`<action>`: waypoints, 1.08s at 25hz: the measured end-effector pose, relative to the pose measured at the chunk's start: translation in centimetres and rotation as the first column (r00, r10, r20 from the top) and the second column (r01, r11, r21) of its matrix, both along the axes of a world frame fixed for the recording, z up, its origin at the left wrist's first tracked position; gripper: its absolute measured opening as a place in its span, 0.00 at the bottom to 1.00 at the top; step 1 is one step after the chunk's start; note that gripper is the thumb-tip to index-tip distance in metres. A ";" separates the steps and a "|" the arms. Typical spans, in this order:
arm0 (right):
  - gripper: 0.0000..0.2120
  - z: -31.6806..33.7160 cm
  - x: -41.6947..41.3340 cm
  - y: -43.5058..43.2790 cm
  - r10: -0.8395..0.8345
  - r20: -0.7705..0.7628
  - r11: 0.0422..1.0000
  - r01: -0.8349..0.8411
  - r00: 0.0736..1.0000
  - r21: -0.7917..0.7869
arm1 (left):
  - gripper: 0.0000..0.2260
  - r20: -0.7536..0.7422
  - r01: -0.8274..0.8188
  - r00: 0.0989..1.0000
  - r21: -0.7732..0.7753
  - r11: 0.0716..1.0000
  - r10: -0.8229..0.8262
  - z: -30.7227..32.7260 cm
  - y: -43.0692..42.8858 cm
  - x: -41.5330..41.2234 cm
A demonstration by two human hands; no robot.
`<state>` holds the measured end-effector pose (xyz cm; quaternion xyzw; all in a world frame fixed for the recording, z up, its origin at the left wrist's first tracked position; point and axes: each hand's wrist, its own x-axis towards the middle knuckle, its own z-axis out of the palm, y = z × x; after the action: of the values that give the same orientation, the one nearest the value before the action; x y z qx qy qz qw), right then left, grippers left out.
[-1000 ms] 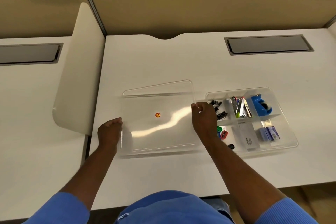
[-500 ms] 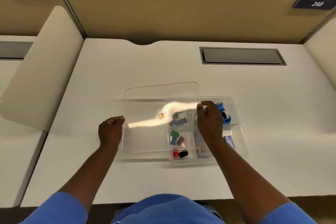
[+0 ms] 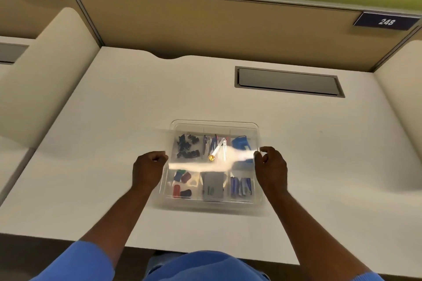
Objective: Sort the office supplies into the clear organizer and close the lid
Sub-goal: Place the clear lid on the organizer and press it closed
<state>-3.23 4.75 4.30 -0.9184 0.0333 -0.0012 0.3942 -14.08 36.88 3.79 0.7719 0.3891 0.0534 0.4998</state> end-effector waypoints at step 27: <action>0.35 -0.2 -4.2 -0.5 0.272 0.084 0.896 -0.220 0.959 -0.386 | 0.38 -0.183 0.503 0.850 0.555 0.662 -0.493 1.3 -1.2 7.2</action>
<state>-7.46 4.24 4.07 -0.9709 -0.1111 -0.0202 0.2110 -6.85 35.68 5.04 0.9639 0.1316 0.0250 0.2302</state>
